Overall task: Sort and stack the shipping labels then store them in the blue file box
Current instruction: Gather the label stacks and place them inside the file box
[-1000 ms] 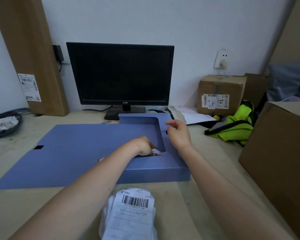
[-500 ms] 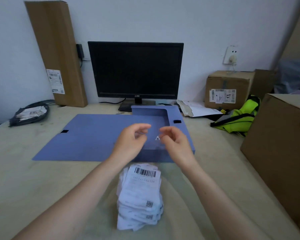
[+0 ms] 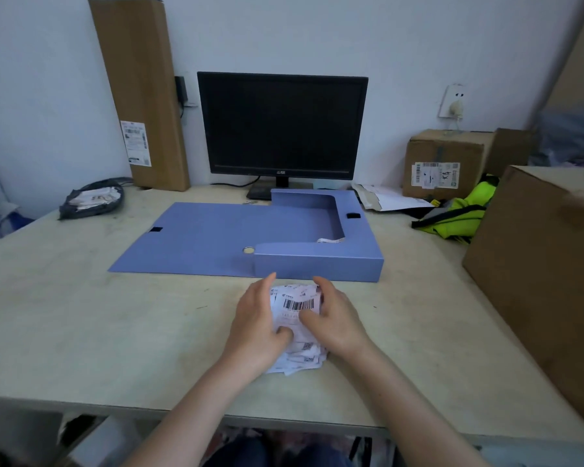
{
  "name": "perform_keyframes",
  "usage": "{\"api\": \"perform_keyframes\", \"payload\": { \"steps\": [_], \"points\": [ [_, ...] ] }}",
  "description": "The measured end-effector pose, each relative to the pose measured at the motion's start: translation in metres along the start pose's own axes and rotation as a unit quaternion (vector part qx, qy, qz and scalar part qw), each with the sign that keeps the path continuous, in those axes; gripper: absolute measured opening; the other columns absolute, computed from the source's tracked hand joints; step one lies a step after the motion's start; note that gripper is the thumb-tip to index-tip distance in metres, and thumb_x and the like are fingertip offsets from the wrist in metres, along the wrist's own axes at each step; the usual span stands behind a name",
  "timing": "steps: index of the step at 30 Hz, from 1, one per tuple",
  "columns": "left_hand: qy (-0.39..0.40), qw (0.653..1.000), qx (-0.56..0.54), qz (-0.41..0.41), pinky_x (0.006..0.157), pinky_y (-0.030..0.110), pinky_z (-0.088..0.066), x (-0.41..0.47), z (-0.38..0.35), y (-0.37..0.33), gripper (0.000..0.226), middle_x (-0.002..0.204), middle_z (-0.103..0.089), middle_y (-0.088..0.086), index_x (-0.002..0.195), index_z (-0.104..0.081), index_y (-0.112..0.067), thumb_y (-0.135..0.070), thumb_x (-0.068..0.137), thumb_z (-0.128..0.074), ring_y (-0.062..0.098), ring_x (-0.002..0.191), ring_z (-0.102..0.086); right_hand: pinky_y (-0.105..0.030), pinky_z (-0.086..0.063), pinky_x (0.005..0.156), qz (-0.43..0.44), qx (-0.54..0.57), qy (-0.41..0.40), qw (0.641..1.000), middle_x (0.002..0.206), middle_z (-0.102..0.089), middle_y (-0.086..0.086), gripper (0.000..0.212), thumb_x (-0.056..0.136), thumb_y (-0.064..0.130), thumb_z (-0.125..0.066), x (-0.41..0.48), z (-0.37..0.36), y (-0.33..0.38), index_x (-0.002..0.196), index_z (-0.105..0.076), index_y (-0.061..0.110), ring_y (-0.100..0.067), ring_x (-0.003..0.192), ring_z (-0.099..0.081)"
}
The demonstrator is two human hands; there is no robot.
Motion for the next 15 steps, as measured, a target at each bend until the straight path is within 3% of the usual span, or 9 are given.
{"api": "perform_keyframes", "payload": {
  "steps": [4, 8, 12, 15],
  "points": [
    [-0.027, 1.000, 0.008, -0.008, 0.113, 0.030, -0.026, -0.005, 0.004, -0.004, 0.087, 0.153, -0.020, -0.004, 0.151, -0.013, -0.025, -0.014, 0.080, -0.061, 0.015, 0.140, -0.023, -0.040, -0.046, 0.100, 0.005, 0.062, -0.039, 0.997, 0.125, -0.063, 0.005, 0.085, 0.060, 0.044, -0.046, -0.009, 0.000, -0.002, 0.142, -0.042, 0.021, -0.015, 0.117, -0.058],
    [-0.038, 0.999, -0.009, -0.010, 0.113, 0.031, -0.029, -0.006, 0.005, -0.004, 0.088, 0.153, -0.020, -0.004, 0.151, -0.013, -0.025, -0.014, 0.079, -0.062, 0.014, 0.140, -0.024, -0.044, -0.055, 0.085, 0.009, 0.151, -0.028, 0.988, 0.101, -0.071, 0.007, 0.076, 0.065, 0.030, -0.052, -0.015, 0.001, -0.002, 0.139, -0.041, 0.025, -0.012, 0.091, -0.068],
    [-0.063, 0.995, -0.076, -0.001, 0.107, 0.027, -0.034, -0.007, 0.011, 0.001, 0.093, 0.151, -0.019, -0.009, 0.151, -0.009, -0.028, -0.009, 0.077, -0.063, 0.008, 0.137, -0.027, -0.042, -0.059, 0.076, 0.017, 0.253, -0.019, 0.967, 0.096, -0.072, -0.012, 0.073, 0.070, 0.007, -0.052, -0.020, 0.004, 0.000, 0.138, -0.039, 0.029, -0.021, 0.082, -0.071],
    [-0.074, 0.974, -0.211, 0.037, 0.104, 0.029, -0.038, -0.008, 0.015, 0.006, 0.098, 0.146, -0.027, -0.013, 0.150, -0.003, -0.034, -0.007, 0.078, -0.063, 0.003, 0.133, -0.035, -0.045, -0.057, 0.071, 0.027, 0.343, -0.028, 0.939, 0.098, -0.069, -0.024, 0.072, 0.082, -0.016, -0.047, -0.021, 0.009, 0.001, 0.137, -0.042, 0.031, -0.031, 0.082, -0.069]
  ]
}}
Point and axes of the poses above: each hand's wrist, its own x-axis towards the middle knuckle, its own z-axis out of the back of the hand, y = z × x, the point moved 8 cm from there along x, towards the middle knuckle
